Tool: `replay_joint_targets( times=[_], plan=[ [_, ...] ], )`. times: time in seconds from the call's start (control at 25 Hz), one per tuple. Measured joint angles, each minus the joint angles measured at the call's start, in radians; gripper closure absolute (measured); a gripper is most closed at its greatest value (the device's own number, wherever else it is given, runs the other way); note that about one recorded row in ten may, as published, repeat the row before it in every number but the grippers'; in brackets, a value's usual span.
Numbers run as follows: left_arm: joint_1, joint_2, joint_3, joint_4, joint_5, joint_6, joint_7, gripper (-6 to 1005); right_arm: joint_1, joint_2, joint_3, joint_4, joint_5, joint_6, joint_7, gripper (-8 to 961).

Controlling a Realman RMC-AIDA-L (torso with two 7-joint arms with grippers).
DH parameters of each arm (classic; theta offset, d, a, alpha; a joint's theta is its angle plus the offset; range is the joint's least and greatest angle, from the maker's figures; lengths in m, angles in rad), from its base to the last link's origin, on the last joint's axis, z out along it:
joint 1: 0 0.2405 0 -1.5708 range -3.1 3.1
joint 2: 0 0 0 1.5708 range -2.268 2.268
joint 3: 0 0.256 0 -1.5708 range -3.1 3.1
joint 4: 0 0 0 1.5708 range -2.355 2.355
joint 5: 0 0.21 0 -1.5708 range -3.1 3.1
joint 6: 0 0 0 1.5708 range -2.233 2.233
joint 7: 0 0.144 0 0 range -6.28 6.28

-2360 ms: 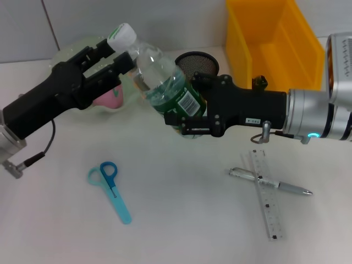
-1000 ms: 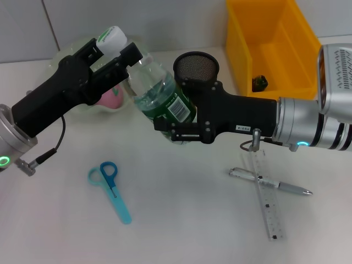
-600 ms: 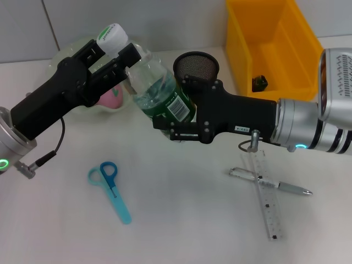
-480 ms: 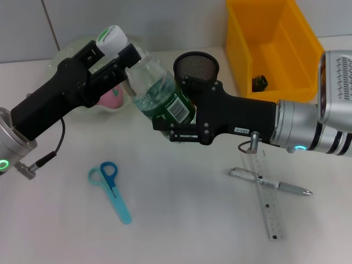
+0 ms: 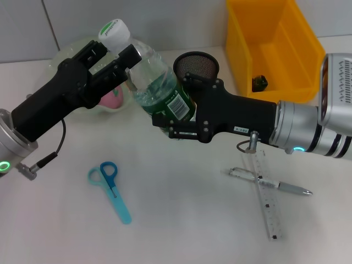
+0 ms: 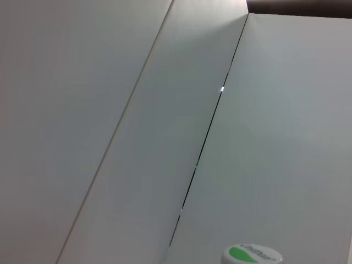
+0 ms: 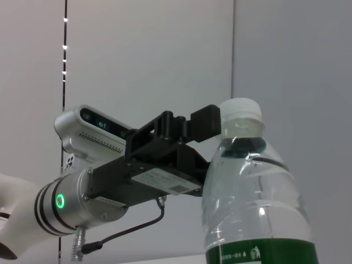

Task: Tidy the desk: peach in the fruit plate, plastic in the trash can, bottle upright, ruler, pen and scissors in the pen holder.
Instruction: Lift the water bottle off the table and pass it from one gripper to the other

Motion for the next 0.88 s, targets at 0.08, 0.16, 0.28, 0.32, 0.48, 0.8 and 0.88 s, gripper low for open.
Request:
replay_joint_targets(
  times=[0.08, 0.16, 0.28, 0.32, 0.48, 0.8, 0.88],
  plan=[
    [0.0, 0.0, 0.0, -0.001, 0.0, 0.003, 0.008, 270, 0.0, 0.0, 0.0, 0.005, 0.0, 0.0, 0.0, 162],
    [0.0, 0.0, 0.0, -0.005, 0.0, 0.003, 0.017, 275, 0.001, 0.0, 0.0, 0.009, 0.0, 0.0, 0.0, 162],
    [0.0, 0.0, -0.001, -0.005, 0.0, 0.003, 0.022, 282, 0.001, 0.0, 0.0, 0.013, 0.0, 0.0, 0.006, 162],
    [0.0, 0.0, -0.001, -0.005, 0.0, 0.003, 0.024, 284, 0.001, 0.0, 0.0, 0.017, 0.0, 0.0, 0.007, 161],
    [0.0, 0.0, 0.002, -0.005, 0.0, 0.003, 0.03, 348, 0.001, 0.0, 0.0, 0.032, 0.001, 0.0, 0.009, 161],
    [0.0, 0.0, 0.005, -0.005, 0.001, 0.002, 0.032, 363, 0.002, 0.0, 0.0, 0.034, 0.001, -0.002, 0.015, 160],
    [0.0, 0.0, 0.005, -0.005, 0.003, -0.001, 0.032, 363, 0.002, 0.0, 0.0, 0.034, 0.001, -0.007, 0.015, 160]
  ],
)
